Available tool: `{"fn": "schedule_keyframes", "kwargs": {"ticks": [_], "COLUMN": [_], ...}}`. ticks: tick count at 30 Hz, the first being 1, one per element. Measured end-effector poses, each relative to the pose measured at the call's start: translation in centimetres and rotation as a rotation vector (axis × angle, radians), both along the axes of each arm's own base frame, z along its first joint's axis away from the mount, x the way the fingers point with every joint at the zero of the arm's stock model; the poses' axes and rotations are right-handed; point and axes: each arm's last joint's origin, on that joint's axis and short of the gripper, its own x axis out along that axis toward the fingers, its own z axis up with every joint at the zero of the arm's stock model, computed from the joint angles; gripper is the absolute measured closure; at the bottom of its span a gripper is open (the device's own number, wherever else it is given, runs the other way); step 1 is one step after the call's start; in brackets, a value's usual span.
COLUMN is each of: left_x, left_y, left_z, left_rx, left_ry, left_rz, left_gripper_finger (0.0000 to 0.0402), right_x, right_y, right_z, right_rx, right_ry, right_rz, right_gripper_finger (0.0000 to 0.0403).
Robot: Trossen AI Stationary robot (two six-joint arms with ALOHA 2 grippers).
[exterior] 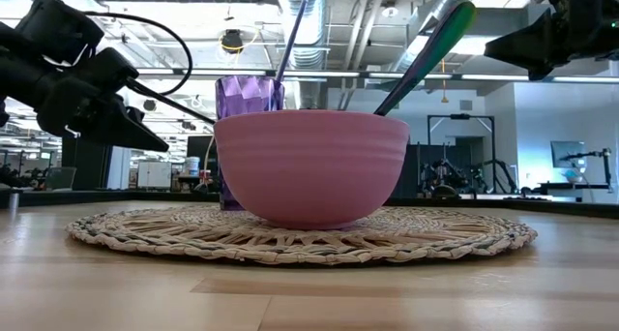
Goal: Pick & Place Utensil
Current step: Return to Home Position
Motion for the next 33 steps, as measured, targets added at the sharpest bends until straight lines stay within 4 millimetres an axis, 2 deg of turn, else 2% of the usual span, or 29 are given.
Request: {"fn": "schedule_keyframes", "kwargs": {"ticks": [23, 33], "left_x": [0.03, -0.03], "left_y": [0.01, -0.08], "left_z": [0.12, 0.77], "left_rx": [0.001, -0.049], "left_ry": [-0.013, -0.093], "left_rz": [0.000, -0.015], "left_gripper_finger": [0.0314, 0.0314], "right_x": [0.00, 0.00], "right_y": [0.00, 0.00], "right_z": [0.00, 0.01], "right_rx": [0.000, 0.000], "right_ry": [0.000, 0.000], "right_rz": [0.000, 0.000], "right_gripper_finger": [0.0326, 0.0326]}}
